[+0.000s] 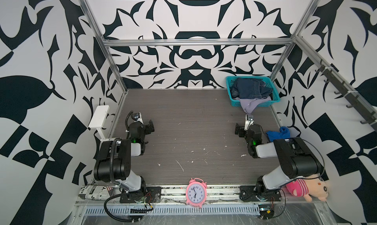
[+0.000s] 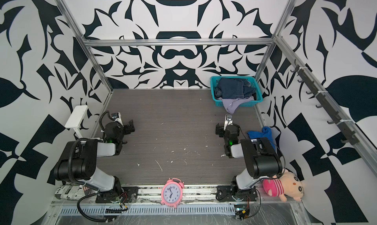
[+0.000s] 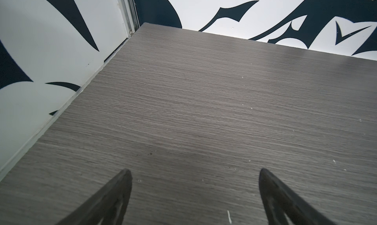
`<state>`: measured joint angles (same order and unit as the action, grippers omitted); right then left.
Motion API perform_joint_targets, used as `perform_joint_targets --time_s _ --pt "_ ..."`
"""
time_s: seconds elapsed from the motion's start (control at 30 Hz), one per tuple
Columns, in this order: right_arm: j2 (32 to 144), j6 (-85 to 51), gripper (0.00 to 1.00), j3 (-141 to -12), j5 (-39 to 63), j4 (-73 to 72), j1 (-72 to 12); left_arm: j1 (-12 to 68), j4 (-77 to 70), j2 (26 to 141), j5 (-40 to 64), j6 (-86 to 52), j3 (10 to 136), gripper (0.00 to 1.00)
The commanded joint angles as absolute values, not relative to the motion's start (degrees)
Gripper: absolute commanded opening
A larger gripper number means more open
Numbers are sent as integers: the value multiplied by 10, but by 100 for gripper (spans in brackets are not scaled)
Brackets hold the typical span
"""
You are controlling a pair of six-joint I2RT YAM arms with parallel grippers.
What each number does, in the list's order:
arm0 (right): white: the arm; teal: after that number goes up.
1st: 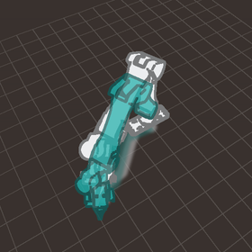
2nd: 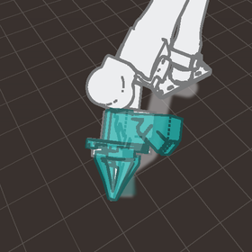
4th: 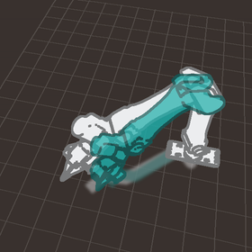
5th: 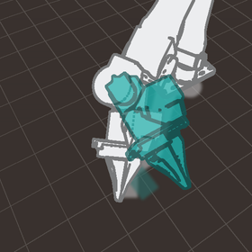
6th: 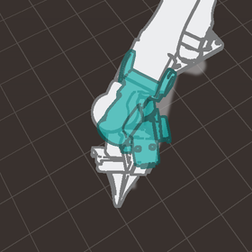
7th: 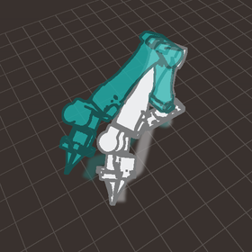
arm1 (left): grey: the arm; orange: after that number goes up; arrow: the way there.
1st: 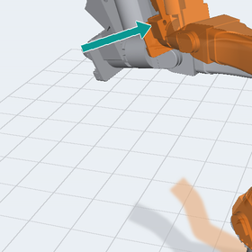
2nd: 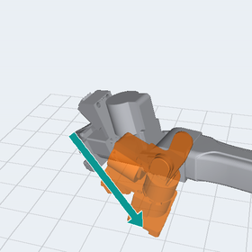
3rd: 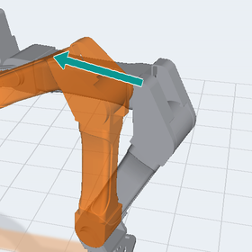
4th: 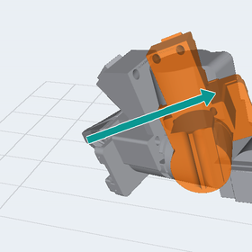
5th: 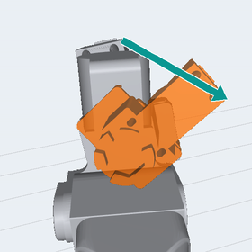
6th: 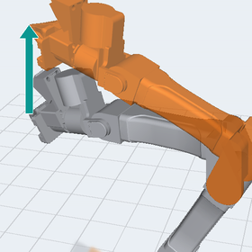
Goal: Fold and stack skirts
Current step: Pick up the skirt from the basket.
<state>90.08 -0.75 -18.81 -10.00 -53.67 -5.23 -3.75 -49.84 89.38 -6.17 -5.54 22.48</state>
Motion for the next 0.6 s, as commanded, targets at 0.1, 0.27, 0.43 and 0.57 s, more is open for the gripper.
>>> perform_joint_targets --time_s 0.1,0.27,0.43,0.57 --pt "866 -24 100 -195 -158 -528 -51 -39 -508 862 -33 -50 219 100" --pt "698 -115 100 -293 -187 -242 -51 -10 -244 658 -13 -69 314 99" --pt "646 -199 74 -328 19 -242 -47 69 -142 603 -29 -78 424 99" --pt "678 -213 68 -444 23 -107 -58 165 -110 647 -72 -62 511 99"
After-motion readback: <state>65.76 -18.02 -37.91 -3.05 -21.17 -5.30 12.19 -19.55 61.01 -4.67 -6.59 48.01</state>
